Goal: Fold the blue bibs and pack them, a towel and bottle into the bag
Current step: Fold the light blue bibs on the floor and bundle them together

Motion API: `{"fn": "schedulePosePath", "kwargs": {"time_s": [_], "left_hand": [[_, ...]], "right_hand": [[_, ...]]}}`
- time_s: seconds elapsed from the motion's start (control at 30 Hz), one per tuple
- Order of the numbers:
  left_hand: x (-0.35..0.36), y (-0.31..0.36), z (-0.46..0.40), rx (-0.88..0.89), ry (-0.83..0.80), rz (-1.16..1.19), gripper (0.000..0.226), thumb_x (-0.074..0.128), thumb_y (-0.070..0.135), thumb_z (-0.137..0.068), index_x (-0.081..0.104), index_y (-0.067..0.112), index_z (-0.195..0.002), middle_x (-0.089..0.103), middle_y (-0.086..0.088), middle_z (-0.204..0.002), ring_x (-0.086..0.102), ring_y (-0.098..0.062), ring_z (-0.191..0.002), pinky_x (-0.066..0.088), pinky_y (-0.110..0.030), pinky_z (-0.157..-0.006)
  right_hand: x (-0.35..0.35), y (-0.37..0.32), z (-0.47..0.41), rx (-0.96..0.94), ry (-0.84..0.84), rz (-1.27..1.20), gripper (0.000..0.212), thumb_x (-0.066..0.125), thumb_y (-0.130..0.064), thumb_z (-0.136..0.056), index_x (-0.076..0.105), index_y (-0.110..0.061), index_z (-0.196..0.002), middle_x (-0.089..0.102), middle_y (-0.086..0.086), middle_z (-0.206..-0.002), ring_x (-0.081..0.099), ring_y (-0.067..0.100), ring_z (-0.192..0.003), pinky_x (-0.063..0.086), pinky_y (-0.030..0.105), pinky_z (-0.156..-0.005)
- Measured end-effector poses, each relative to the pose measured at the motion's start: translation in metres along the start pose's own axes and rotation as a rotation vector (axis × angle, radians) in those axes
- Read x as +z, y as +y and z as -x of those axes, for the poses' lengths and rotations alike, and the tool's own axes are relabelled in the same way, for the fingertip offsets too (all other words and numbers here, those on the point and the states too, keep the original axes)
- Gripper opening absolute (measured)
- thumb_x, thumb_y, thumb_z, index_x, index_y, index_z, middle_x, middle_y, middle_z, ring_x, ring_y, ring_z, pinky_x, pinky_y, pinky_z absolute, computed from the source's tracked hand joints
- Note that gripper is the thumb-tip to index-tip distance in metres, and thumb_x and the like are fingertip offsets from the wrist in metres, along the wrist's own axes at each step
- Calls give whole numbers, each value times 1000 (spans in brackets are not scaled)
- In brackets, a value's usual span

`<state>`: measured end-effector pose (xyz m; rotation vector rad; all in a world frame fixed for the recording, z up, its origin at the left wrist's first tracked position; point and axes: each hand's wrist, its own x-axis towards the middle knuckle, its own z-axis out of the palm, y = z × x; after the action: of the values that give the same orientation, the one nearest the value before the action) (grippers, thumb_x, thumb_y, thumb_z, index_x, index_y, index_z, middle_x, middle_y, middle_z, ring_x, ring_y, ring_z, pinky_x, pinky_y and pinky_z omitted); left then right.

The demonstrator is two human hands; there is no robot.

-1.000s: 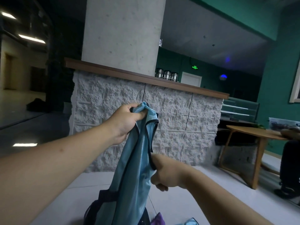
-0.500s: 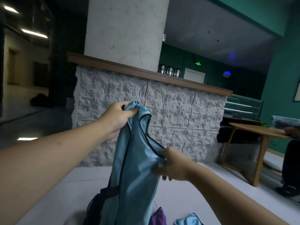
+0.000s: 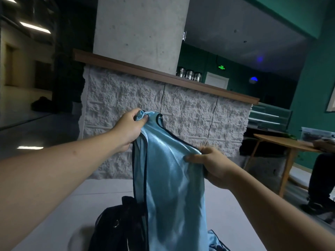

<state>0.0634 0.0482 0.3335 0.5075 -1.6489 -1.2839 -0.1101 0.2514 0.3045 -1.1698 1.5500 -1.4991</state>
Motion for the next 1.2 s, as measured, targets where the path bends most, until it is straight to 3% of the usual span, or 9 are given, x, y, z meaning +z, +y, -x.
{"fn": "schedulePosePath", "kwargs": {"time_s": [0.07, 0.17, 0.3, 0.4, 0.5, 0.67, 0.8, 0.9, 1.2], "left_hand": [[2, -1, 2, -41, -33, 41, 10, 60, 23, -103, 67, 26, -110, 74, -13, -107, 73, -35, -100, 60, -52, -90], [6, 1, 6, -150, -120, 141, 27, 60, 11, -102, 63, 15, -128, 75, -19, -103, 75, -32, -86, 63, -48, -82], [12, 9, 7, -182, -200, 208, 36, 59, 2, -100, 59, 8, -135, 75, -21, -98, 75, -28, -74, 64, -40, -69], [16, 17, 4, -173, -213, 239, 34, 59, 2, -99, 59, 8, -133, 74, -20, -98, 74, -27, -74, 64, -43, -74], [20, 23, -1, -189, -195, 296, 48, 62, 1, -97, 50, 6, -144, 74, -23, -101, 76, -29, -73, 63, -41, -65], [19, 22, -8, -193, -144, 315, 34, 59, 1, -99, 58, 3, -133, 75, -22, -97, 76, -32, -76, 63, -43, -68], [13, 23, -16, -214, -85, 339, 18, 55, 2, -102, 64, 2, -118, 75, -21, -93, 76, -31, -73, 64, -42, -64], [7, 23, -22, -224, -41, 324, 14, 53, 2, -103, 66, 4, -106, 75, -19, -91, 76, -29, -70, 64, -40, -64], [-16, -5, -36, -388, 41, 311, 27, 52, 18, -107, 63, 1, -125, 72, -20, -113, 75, -27, -82, 61, -40, -64]], "right_hand": [[-2, 6, 2, 66, -63, -35, 20, 70, 8, -87, 73, 5, -106, 72, 31, -110, 70, 40, -94, 61, 44, -83], [-2, 16, 3, 108, -126, -51, 42, 64, 19, -84, 67, 3, -123, 68, 33, -120, 69, 43, -105, 60, 48, -90], [2, 29, 7, 175, -169, -62, 48, 62, 26, -80, 64, 5, -123, 70, 30, -118, 70, 45, -108, 60, 48, -89], [5, 46, 4, 193, -131, -108, 49, 70, 23, -75, 54, 18, -121, 71, 31, -110, 71, 45, -101, 59, 49, -86], [12, 65, 2, 200, -105, -242, 63, 71, 12, -70, 56, 12, -131, 67, 31, -124, 66, 48, -115, 54, 55, -99], [24, 83, 2, 154, -218, -444, 60, 67, -2, -78, 58, 8, -136, 60, 29, -136, 59, 45, -126, 45, 56, -111], [36, 89, 5, 150, -338, -361, 59, 71, -2, -81, 56, 9, -137, 56, 33, -138, 55, 46, -126, 40, 59, -114], [45, 91, 3, 191, -359, -232, 54, 67, 4, -82, 59, 7, -134, 57, 34, -137, 59, 46, -122, 44, 60, -111], [40, 69, -5, 192, -195, -394, 57, 71, -11, -79, 62, 2, -134, 71, 24, -116, 73, 36, -96, 60, 47, -86]]}}
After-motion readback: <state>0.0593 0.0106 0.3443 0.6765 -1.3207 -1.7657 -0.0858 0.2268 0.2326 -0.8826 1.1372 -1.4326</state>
